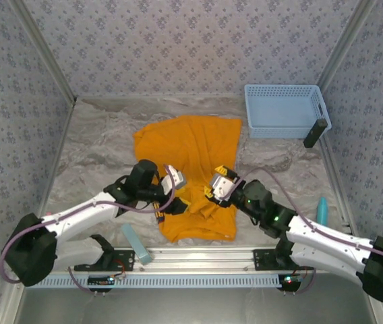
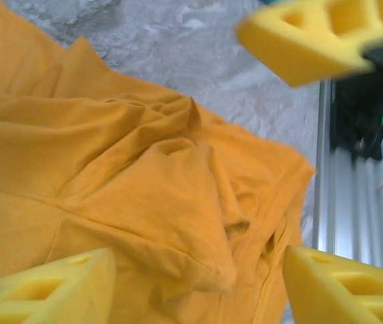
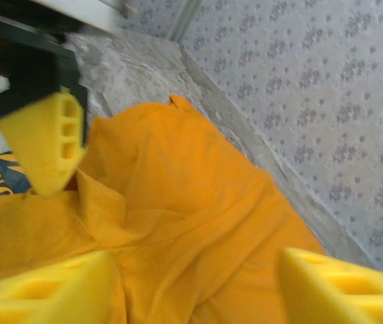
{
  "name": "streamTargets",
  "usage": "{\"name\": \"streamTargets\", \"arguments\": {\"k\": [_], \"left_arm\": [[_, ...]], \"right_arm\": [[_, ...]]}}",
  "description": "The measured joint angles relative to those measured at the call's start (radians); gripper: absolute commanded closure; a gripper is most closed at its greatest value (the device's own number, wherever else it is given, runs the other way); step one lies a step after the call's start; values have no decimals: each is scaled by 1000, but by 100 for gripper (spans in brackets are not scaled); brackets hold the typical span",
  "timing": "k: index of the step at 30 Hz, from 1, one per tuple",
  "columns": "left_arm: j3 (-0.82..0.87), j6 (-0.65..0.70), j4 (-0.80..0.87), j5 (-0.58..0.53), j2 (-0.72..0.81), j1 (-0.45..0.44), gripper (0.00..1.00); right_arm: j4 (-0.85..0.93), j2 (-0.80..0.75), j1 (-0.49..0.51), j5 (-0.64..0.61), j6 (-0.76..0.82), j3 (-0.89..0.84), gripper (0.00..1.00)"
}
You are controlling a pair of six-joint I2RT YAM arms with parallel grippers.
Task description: Fold the inside-out t-shirt
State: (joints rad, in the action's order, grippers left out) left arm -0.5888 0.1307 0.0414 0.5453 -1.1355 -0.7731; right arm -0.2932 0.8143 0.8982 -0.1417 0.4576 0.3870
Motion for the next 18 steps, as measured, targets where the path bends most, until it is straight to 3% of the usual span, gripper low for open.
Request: {"name": "streamTargets", "arguments": {"k": [9,14,18], "left_arm": [[22,71,-2,-399,-28,-274,29],[40,88,-55,-662,-154,-409,29],[40,94,-100,-846,-222,-433,32]], "right_arm": [[290,18,-258,24,-542,178,0],[388,26,-301,21,-679,179,0],[404,25,-303,10,-732,179,0]]}}
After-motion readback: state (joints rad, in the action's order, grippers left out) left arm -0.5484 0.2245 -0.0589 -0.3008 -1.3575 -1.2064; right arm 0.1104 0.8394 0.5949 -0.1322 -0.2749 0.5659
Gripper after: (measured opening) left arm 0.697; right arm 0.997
